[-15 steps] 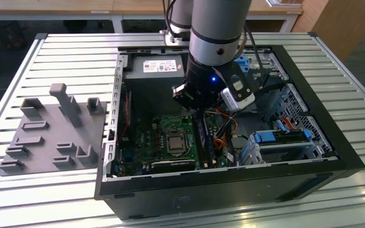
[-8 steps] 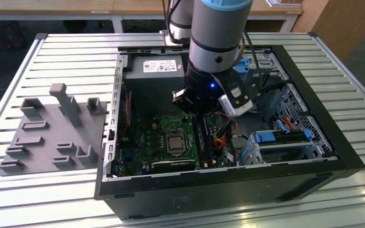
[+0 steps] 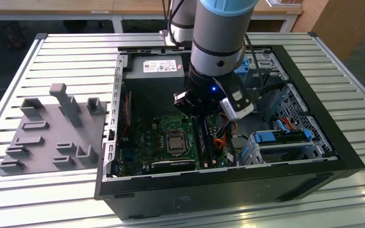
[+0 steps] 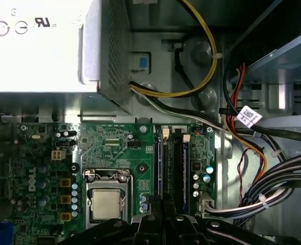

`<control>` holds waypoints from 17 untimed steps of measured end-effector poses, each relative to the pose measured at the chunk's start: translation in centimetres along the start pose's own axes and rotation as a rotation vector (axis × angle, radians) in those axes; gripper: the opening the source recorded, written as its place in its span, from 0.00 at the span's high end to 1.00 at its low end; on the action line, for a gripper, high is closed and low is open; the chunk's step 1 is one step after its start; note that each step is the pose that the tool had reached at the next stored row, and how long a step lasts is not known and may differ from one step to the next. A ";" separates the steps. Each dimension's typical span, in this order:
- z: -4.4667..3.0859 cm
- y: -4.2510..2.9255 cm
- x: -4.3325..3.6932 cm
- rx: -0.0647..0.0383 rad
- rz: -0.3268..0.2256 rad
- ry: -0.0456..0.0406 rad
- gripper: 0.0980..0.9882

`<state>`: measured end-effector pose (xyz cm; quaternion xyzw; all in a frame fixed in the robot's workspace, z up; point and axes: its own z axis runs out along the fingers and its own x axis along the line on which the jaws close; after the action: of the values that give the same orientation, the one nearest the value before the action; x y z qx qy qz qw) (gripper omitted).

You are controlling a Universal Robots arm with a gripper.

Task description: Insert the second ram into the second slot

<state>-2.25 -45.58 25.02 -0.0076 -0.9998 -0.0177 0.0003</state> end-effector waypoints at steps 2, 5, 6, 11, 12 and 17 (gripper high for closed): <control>0.10 -0.02 -0.02 0.000 0.000 0.0003 0.96; 0.55 -0.05 -0.04 0.000 0.000 0.0003 0.96; 0.74 -0.08 -0.06 0.000 0.000 0.0005 0.96; 1.59 -0.15 -0.17 0.000 0.001 0.0011 0.96; 1.65 -0.17 -0.21 0.000 0.001 0.0012 0.96; 2.08 -0.22 -0.61 0.000 0.001 0.0027 0.96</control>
<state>-1.64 -45.73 22.93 -0.0080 -0.9998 -0.0179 0.0016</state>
